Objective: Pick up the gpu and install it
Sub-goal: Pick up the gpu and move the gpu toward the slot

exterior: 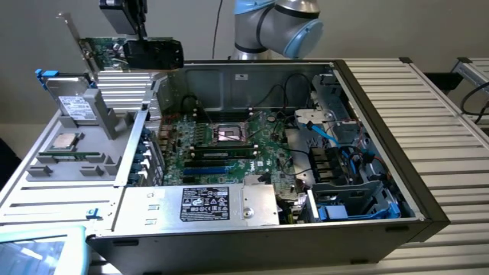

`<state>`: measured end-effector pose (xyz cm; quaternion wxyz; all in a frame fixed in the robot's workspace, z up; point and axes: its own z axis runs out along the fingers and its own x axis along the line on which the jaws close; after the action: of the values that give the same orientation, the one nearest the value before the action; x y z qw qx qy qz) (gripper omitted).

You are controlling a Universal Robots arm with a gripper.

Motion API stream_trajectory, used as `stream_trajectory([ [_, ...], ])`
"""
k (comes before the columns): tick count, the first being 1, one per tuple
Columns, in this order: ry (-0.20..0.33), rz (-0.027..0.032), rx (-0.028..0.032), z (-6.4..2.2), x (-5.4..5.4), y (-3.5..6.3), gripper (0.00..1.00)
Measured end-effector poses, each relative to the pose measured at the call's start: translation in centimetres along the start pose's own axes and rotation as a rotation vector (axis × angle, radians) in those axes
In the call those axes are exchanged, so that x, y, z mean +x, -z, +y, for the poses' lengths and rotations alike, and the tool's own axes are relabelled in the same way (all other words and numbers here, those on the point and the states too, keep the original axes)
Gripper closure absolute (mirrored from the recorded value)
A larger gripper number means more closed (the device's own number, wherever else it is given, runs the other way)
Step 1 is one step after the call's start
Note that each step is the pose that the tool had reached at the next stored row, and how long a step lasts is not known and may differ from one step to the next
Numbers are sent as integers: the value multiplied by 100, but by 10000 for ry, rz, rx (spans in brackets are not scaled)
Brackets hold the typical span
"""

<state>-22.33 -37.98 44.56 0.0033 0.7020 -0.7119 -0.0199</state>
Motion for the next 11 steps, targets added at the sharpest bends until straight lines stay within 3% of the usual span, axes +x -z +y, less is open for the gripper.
stream_trajectory([
  [11, 65, -103, -159, -367, -5, 12, 72],
])
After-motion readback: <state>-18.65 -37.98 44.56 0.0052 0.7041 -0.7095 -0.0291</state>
